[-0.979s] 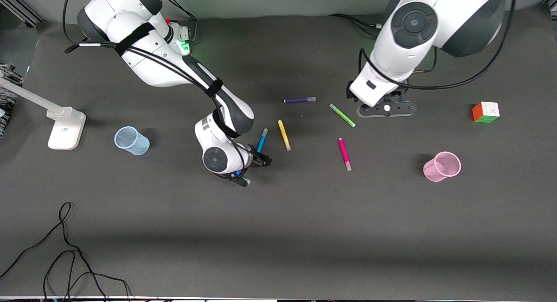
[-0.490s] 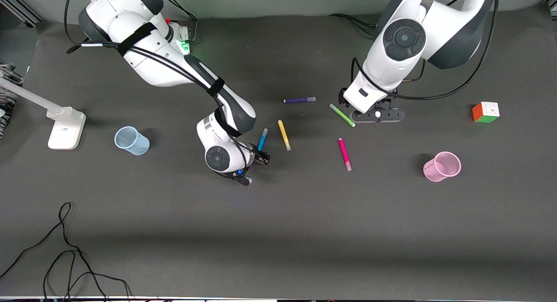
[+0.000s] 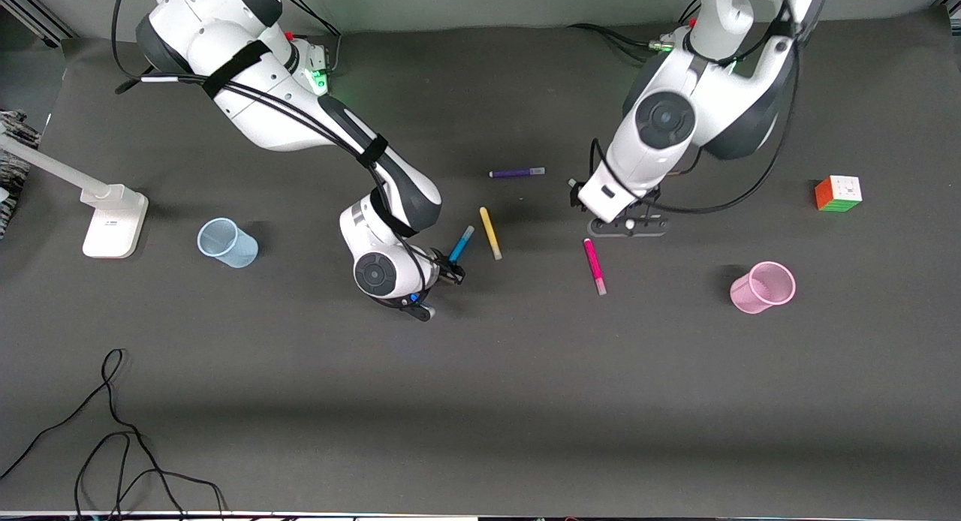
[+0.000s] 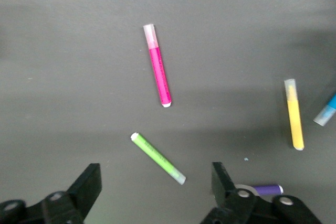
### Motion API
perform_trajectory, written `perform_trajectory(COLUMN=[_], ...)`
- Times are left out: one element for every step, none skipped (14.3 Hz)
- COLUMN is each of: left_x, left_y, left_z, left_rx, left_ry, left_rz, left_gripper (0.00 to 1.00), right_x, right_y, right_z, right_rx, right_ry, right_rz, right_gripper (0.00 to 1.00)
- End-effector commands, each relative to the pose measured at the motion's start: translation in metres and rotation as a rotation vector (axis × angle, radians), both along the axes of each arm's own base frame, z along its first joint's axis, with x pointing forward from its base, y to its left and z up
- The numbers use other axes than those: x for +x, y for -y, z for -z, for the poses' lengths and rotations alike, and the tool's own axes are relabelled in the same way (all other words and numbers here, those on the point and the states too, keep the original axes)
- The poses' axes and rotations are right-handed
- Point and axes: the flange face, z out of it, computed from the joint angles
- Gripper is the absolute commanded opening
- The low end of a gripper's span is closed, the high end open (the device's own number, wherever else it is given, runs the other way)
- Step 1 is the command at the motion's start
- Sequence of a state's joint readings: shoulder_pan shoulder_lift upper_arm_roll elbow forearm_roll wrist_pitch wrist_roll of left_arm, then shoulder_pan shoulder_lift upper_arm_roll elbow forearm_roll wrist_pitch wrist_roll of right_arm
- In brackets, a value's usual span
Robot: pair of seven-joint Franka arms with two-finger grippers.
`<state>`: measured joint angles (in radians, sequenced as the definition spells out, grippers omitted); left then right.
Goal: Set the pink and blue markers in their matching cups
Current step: 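Grasp the blue marker with the right gripper while the left gripper reaches the pink marker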
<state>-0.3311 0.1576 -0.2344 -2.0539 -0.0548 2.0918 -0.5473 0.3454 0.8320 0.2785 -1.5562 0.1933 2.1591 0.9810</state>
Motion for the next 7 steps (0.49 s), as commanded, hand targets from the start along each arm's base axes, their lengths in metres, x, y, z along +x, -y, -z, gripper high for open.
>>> perform_trajectory(left_x=[0.007, 0.010, 0.009, 0.008, 0.005, 0.003, 0.001], left_y=[0.006, 0.007, 0.007, 0.005, 0.004, 0.002, 0.001], left_z=[0.043, 0.058, 0.071, 0.083, 0.097, 0.113, 0.130], left_rx=[-0.005, -0.006, 0.002, 0.009, 0.014, 0.016, 0.025], left_ry=[0.001, 0.003, -0.005, -0.013, -0.013, -0.002, 0.011], left_rz=[-0.014, -0.013, -0.007, -0.004, -0.005, -0.006, -0.013], left_gripper=[0.96, 0.98, 0.98, 0.98, 0.99, 0.99, 0.99], right_x=[0.003, 0.003, 0.003, 0.002, -0.001, -0.001, -0.001], right_y=[0.002, 0.002, 0.002, 0.004, 0.006, 0.009, 0.014], right_z=[0.002, 0.001, -0.002, -0.004, -0.017, -0.032, -0.049], right_rx=[-0.003, -0.003, -0.003, -0.009, -0.017, -0.027, -0.047], right_ry=[0.003, 0.003, 0.005, 0.000, -0.008, -0.001, 0.014], right_rz=[0.014, 0.015, 0.013, 0.010, 0.001, -0.008, -0.029], right_gripper=[0.00, 0.00, 0.00, 0.00, 0.00, 0.00, 0.00])
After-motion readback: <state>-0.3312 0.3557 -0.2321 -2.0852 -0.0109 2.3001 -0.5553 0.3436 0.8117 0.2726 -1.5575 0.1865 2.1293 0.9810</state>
